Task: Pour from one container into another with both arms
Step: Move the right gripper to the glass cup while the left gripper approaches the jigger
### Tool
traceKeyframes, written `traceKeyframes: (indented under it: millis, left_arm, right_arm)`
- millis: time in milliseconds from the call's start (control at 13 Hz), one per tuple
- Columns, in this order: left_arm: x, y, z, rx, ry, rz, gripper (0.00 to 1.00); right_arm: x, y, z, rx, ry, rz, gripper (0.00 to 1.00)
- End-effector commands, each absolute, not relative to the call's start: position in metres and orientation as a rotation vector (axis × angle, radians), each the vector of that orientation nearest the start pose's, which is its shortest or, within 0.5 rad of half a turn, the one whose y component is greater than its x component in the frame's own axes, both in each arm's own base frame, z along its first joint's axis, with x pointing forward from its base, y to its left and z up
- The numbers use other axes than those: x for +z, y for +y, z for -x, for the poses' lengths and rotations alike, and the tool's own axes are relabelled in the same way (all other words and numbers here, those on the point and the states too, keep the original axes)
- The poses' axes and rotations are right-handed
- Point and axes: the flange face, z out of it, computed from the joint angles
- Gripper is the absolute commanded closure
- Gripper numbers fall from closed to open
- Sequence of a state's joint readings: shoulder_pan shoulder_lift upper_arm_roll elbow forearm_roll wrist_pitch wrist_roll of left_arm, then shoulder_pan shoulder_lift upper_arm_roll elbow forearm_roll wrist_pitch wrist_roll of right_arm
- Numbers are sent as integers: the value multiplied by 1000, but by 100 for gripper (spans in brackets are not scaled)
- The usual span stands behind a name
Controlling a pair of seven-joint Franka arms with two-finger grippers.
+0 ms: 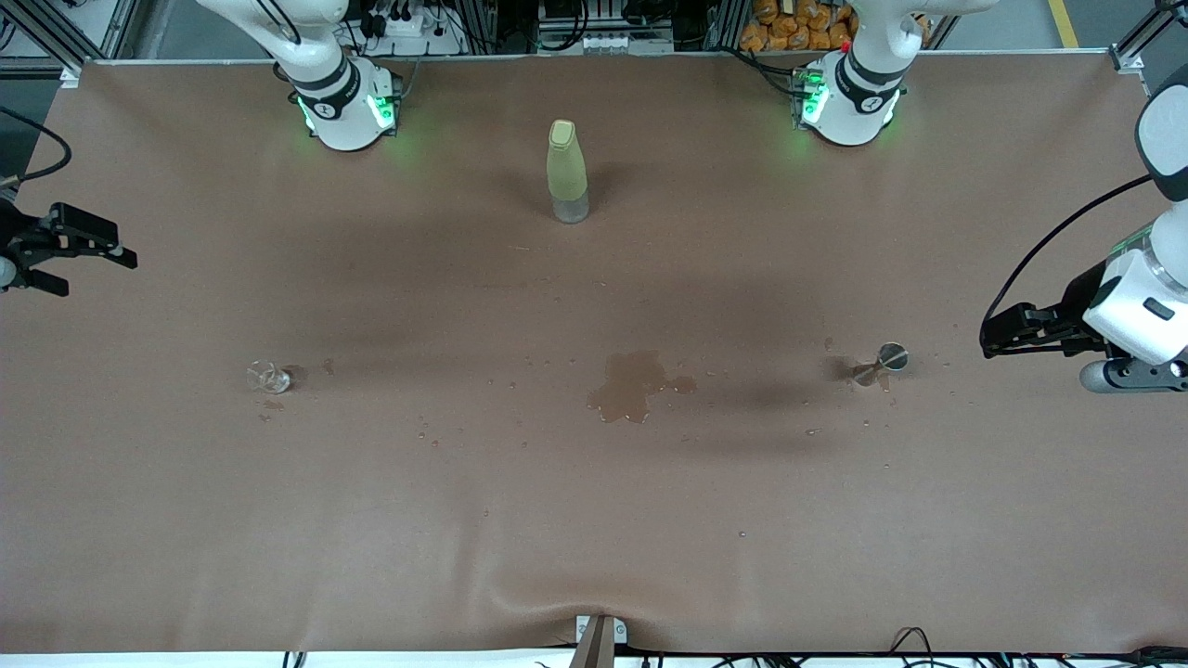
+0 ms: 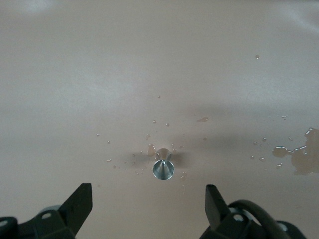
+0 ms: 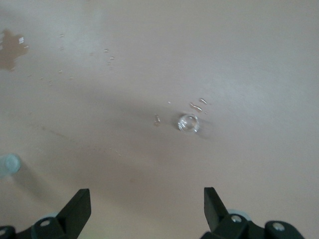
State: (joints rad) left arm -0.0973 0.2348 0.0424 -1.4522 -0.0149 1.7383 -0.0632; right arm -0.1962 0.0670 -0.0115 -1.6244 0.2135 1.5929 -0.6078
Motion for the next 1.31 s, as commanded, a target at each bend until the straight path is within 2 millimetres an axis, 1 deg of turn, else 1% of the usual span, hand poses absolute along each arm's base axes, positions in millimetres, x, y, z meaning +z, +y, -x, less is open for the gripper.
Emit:
traceKeyframes:
  millis: [0, 77, 154, 309, 386, 463, 540, 617, 694, 772, 849, 926, 1003, 1157, 1234]
  left_arm:
    - [561, -41, -630, -87, -13, 3148, 0]
    - [560, -42, -630, -84, -1, 3147, 0]
    - [560, -44, -630, -84, 11, 3147, 0]
    - [560, -49, -629, -84, 80, 3147, 0]
    - [559, -48, -629, -82, 119, 3147, 0]
    - [559, -45, -630, -82, 179, 3143, 0]
    - [558, -43, -629, -78, 267, 3137, 0]
    - [558, -41, -630, -79, 366, 3136, 0]
    - [556, -37, -630, -76, 471, 3123, 0]
    - [551, -30, -632, -66, 578, 3107, 0]
    - [549, -29, -633, -64, 675, 3094, 0]
    - [547, -26, -634, -68, 755, 3093, 0]
    - [544, -12, -634, -70, 807, 3101, 0]
    - [536, 5, -637, -90, 971, 3113, 0]
    - [533, 16, -638, -99, 1033, 3110, 0]
  right_arm:
    - [536, -123, -564, -71, -681, 2692, 0]
    - [525, -132, -561, -93, -712, 2641, 0]
    - [519, -142, -561, -135, -781, 2584, 0]
    - [497, -167, -562, -171, -907, 2517, 0]
    - [487, -182, -561, -202, -914, 2486, 0]
    - [471, -205, -560, -266, -924, 2428, 0]
    - [445, -226, -560, -346, -966, 2339, 0]
    - [416, -243, -560, -437, -1021, 2233, 0]
    - [386, -251, -560, -539, -1083, 2103, 0]
    - [366, -248, -558, -599, -1123, 1983, 0]
    - [354, -247, -557, -621, -1138, 1923, 0]
    - [341, -250, -555, -632, -1142, 1892, 0]
    - [325, -248, -558, -685, -1158, 1844, 0]
    - [277, -249, -565, -817, -1202, 1731, 0]
    - [248, -249, -563, -849, -1208, 1687, 0]
